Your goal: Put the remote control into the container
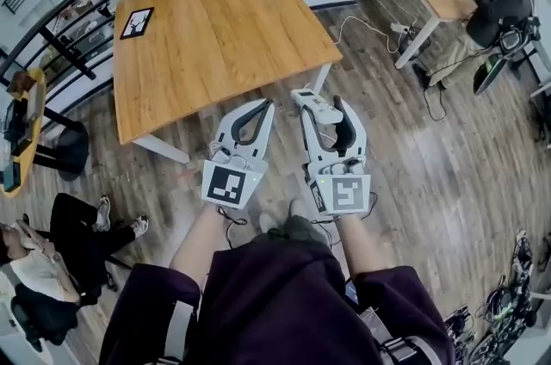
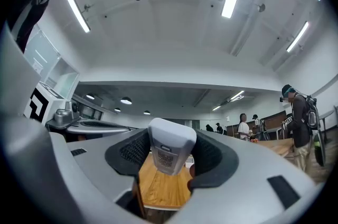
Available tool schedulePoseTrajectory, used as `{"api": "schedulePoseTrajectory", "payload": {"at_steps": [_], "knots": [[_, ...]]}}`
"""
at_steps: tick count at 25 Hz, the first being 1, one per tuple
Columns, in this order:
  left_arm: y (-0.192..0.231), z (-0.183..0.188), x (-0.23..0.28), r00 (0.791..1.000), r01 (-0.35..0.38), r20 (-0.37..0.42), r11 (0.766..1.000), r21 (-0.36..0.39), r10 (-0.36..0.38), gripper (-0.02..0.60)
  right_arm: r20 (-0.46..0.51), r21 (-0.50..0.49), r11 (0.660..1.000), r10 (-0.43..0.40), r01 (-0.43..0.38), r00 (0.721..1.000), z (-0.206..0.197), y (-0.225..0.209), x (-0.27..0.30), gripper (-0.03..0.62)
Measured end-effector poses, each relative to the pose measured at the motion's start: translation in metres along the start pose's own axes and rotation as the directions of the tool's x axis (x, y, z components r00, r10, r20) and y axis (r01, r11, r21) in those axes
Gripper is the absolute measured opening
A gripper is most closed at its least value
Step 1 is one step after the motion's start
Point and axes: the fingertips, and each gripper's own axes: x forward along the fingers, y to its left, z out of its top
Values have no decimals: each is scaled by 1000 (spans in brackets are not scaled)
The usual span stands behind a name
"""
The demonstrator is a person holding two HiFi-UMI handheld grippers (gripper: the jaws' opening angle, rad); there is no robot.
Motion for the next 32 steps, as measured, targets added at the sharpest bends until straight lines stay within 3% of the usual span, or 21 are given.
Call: {"api": "schedulePoseTrajectory", "payload": {"at_steps": [19,32], "knots": [[39,-47,73,1000,25,-17,999,-21,-25,12,-8,16,999,-35,35,999,-38,-46,80,259],[83,-89,189,999,-3,-50,1000,-15,2,12,-33,32,999,6,-4,999,-74,-123,176,259]]}}
